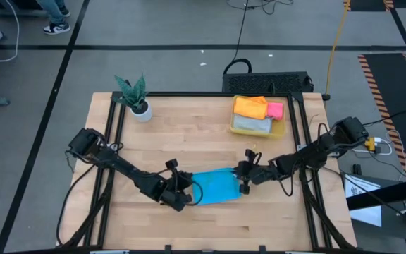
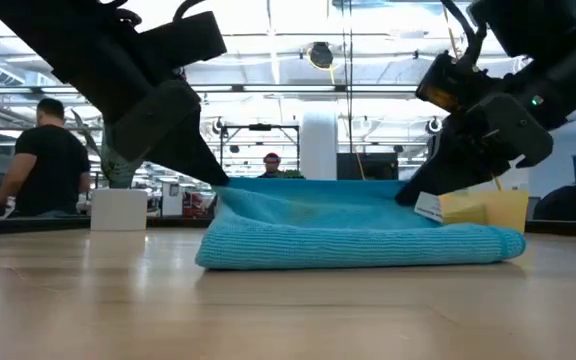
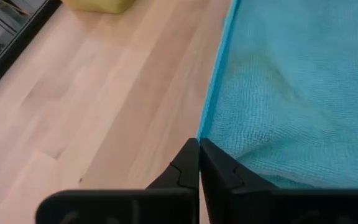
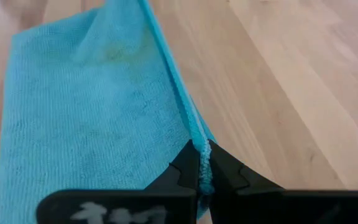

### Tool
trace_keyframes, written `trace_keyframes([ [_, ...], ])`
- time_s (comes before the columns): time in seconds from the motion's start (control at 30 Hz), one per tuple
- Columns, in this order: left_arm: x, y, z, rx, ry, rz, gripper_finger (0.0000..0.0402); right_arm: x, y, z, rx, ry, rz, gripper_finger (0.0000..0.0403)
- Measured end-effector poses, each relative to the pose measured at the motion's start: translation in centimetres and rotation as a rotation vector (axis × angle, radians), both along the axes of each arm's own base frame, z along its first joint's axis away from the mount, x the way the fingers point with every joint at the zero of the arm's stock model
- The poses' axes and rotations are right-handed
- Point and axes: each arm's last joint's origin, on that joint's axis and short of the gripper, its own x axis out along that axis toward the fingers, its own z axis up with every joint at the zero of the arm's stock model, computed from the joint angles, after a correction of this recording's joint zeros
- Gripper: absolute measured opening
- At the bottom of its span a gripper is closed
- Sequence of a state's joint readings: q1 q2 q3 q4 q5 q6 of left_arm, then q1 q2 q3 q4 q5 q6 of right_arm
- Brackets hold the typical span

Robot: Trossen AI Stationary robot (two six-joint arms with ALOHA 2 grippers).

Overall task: Fold microfiber towels
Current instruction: Fold the blue kitchen towel

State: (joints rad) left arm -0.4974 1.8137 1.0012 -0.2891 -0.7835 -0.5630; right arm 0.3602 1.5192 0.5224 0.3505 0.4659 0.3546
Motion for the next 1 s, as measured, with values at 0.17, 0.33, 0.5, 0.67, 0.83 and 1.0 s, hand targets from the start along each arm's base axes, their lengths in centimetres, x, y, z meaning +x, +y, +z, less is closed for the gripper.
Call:
trace_keyframes([
  [0.17,-0.2,-0.5,0.4,-0.005,-0.004,-0.027,0.0011,0.1,0.1,0.1,0.032,-0.028,0.065,0.0004],
  [0.33,-0.6,-2.4,2.8,-0.087,-0.049,-0.108,0.0005,-0.1,1.3,1.4,0.131,-0.063,0.226,0.0004],
  [0.5,-1.5,-4.4,4.9,-0.227,-0.064,-0.258,0.0016,-1.5,3.2,4.2,0.296,-0.132,0.389,0.0004],
  [0.67,-1.8,-5.3,6.0,-0.29,-0.093,-0.361,0.0018,-2.0,4.9,5.6,0.435,-0.204,0.575,0.0002],
  [0.83,-1.6,-4.3,5.8,-0.199,-0.101,-0.266,0.0005,-1.3,4.1,4.7,0.33,-0.215,0.428,0.0002],
  [1.0,-1.6,-2.0,5.0,-0.207,-0.032,-0.092,0.0012,-0.4,1.9,2.8,0.207,-0.14,0.208,0.0001],
])
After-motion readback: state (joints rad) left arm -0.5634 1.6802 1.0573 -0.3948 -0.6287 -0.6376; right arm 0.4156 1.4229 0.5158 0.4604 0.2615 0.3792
